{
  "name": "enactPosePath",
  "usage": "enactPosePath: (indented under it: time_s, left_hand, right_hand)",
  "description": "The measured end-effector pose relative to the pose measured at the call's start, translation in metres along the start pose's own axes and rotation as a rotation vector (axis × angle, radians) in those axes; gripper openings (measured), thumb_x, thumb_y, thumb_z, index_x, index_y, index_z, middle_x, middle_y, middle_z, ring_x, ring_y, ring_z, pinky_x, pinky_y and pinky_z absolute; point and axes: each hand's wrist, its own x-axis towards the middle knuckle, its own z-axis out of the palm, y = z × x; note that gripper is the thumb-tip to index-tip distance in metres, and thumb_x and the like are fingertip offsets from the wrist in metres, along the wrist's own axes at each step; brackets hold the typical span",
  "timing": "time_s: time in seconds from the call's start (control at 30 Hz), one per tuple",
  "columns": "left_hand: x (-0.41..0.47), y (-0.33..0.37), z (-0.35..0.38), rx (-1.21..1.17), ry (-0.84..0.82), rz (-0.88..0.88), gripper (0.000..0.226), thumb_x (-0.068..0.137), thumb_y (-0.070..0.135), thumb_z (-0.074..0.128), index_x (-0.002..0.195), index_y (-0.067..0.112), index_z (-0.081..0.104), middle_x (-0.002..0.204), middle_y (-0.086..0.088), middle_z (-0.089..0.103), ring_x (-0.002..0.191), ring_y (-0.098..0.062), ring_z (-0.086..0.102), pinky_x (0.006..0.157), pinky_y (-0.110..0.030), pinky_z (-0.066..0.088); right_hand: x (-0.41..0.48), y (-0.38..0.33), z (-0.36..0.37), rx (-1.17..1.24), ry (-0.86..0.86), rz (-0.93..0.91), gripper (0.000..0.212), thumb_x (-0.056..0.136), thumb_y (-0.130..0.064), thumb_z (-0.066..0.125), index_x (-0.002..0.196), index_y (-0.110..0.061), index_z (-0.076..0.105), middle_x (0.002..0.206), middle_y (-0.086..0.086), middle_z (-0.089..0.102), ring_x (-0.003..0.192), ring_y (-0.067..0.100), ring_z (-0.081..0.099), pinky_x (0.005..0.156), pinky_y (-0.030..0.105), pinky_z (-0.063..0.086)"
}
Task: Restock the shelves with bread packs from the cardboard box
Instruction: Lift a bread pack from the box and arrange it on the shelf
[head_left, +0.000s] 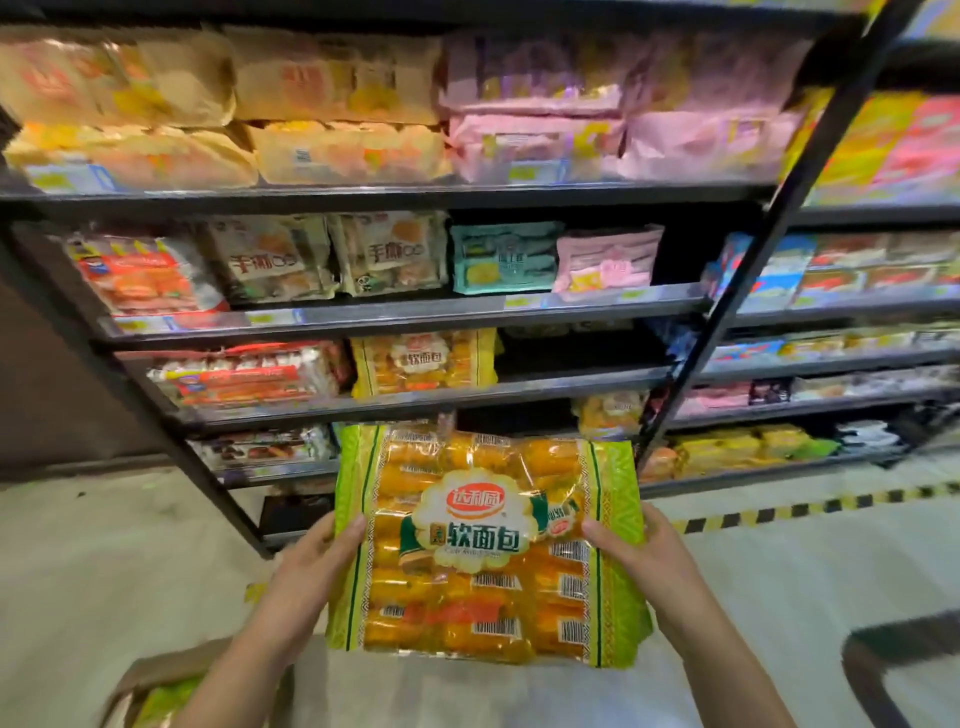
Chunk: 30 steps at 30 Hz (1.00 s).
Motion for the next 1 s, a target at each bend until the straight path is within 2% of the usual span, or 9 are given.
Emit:
enactPosePath:
  time_s: [0.17,0.3,0.5,0.67,0.83,0.9,1.0]
  left_hand:
    - [0.004,-0.002,0.069,0.024,0.042,0.009,0.040,0.100,0.047,0.056,0.129,0.022,0.068,0.115,-0.003,0.081,0.106,-0.027,0.078,0.105,-0.057,0.053]
    - [0.001,0.006,0.097,0.021,0.097,0.035,0.038,0.103,0.048,0.053,0.130,0.026,0.068,0.114,0.000,0.081,0.107,-0.023,0.078,0.105,-0.055,0.054]
    - [0.003,0.022,0.109,0.118,0.141,0.048,0.036,0.105,0.053,0.048,0.127,0.034,0.069,0.110,0.010,0.081,0.105,-0.012,0.077,0.103,-0.045,0.054]
    - [0.014,0.003,0.105,0.162,0.134,0.014,0.031,0.109,0.047,0.046,0.125,0.038,0.070,0.115,0.011,0.080,0.116,-0.017,0.072,0.111,-0.055,0.048]
    - [0.030,-0.032,0.087,0.133,0.120,-0.037,0.028,0.110,0.038,0.049,0.119,0.048,0.074,0.123,0.011,0.077,0.125,-0.020,0.067,0.115,-0.057,0.044]
    - [0.040,-0.045,0.079,0.108,0.112,-0.063,0.028,0.110,0.039,0.049,0.118,0.045,0.075,0.124,0.009,0.077,0.126,-0.022,0.067,0.115,-0.059,0.044]
    - [0.057,-0.059,0.067,0.101,0.079,-0.089,0.027,0.110,0.040,0.048,0.119,0.045,0.074,0.125,0.009,0.076,0.126,-0.022,0.066,0.114,-0.060,0.045]
  right_hand:
    - [0.028,0.010,-0.060,0.014,-0.007,-0.029,0.081,0.057,-0.062,0.086,0.125,-0.028,0.059,0.112,-0.006,0.076,0.102,0.018,0.073,0.094,0.050,0.058]
    - [0.047,0.004,-0.085,0.024,-0.055,-0.074,0.083,0.057,-0.064,0.088,0.127,-0.031,0.059,0.110,-0.008,0.078,0.097,0.015,0.077,0.088,0.048,0.060]
    - [0.061,-0.013,-0.091,-0.007,-0.075,-0.130,0.063,0.068,-0.049,0.085,0.123,-0.034,0.057,0.107,-0.011,0.075,0.092,0.011,0.073,0.067,0.032,0.054]
    - [0.069,-0.012,-0.093,-0.040,-0.109,-0.158,0.058,0.075,-0.037,0.086,0.125,-0.032,0.056,0.108,-0.013,0.072,0.093,0.007,0.072,0.067,0.029,0.055]
    - [0.081,-0.001,-0.080,-0.097,-0.131,-0.159,0.053,0.079,-0.027,0.086,0.124,-0.030,0.058,0.108,-0.016,0.073,0.083,-0.006,0.072,0.060,0.014,0.052]
    - [0.086,0.005,-0.069,-0.112,-0.127,-0.127,0.051,0.079,-0.024,0.086,0.122,-0.028,0.060,0.106,-0.014,0.075,0.084,-0.002,0.073,0.060,0.017,0.054]
    - [0.096,0.013,-0.054,-0.148,-0.102,-0.084,0.048,0.078,-0.024,0.087,0.119,-0.025,0.063,0.106,-0.009,0.077,0.093,0.007,0.074,0.070,0.027,0.059]
